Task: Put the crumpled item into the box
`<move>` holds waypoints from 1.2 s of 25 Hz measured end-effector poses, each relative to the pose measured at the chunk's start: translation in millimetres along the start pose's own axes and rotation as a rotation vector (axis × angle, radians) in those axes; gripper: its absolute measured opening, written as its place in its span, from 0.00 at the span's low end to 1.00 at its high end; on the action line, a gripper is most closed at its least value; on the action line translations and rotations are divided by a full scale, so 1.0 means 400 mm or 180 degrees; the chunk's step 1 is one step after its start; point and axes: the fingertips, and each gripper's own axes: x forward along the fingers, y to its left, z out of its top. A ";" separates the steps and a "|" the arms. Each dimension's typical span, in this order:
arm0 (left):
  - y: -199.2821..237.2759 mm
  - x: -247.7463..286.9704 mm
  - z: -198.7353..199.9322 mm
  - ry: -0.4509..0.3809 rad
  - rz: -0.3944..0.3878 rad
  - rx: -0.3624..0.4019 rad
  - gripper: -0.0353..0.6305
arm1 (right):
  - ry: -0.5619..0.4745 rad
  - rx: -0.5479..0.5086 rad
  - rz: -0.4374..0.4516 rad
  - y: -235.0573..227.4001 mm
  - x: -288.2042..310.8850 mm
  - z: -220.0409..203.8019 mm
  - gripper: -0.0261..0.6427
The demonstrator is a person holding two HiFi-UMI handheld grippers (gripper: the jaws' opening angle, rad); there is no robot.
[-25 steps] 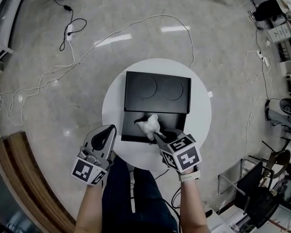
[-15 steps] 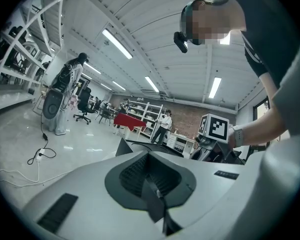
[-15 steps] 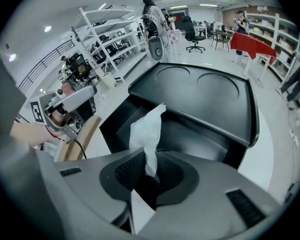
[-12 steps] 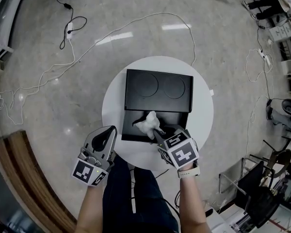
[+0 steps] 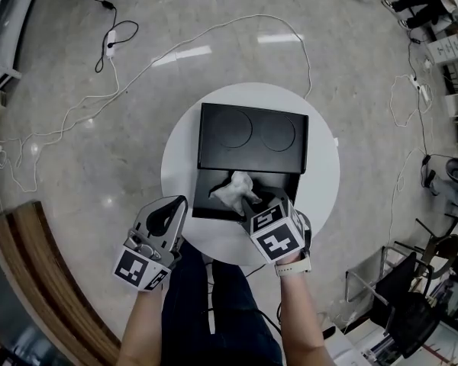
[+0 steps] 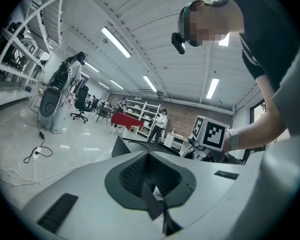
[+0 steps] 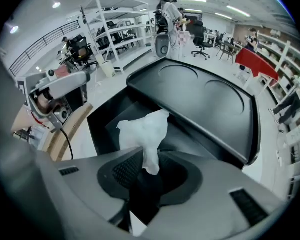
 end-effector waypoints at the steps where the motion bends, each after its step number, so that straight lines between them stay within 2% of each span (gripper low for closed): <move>1: 0.000 -0.002 -0.001 0.0003 0.0001 -0.0001 0.05 | 0.0000 -0.0015 -0.0015 0.000 0.002 0.001 0.19; 4: -0.004 -0.003 -0.011 0.0016 -0.0019 -0.0015 0.05 | 0.0023 -0.0046 -0.0083 -0.004 0.012 -0.006 0.23; 8: -0.014 -0.001 -0.023 0.0035 -0.0056 -0.0007 0.05 | -0.0050 -0.0049 -0.0193 -0.018 0.012 -0.008 0.23; 12: -0.016 -0.006 -0.037 0.0072 -0.0082 -0.0028 0.05 | -0.0151 -0.0014 -0.0289 -0.025 0.008 -0.006 0.31; 21: -0.031 -0.009 -0.042 0.0105 -0.0100 0.0009 0.05 | -0.0400 -0.0113 -0.0485 -0.046 -0.032 -0.008 0.31; 25: -0.041 -0.017 -0.027 0.0121 -0.0092 0.0034 0.05 | -0.0550 -0.0116 -0.0531 -0.044 -0.064 -0.006 0.25; 27: -0.050 -0.015 -0.009 0.0092 -0.0090 0.0057 0.05 | -0.0685 -0.0088 -0.0556 -0.048 -0.088 -0.003 0.15; 30: -0.067 -0.011 0.023 0.0051 -0.0117 0.0114 0.05 | -0.0842 -0.0043 -0.0582 -0.050 -0.121 0.000 0.07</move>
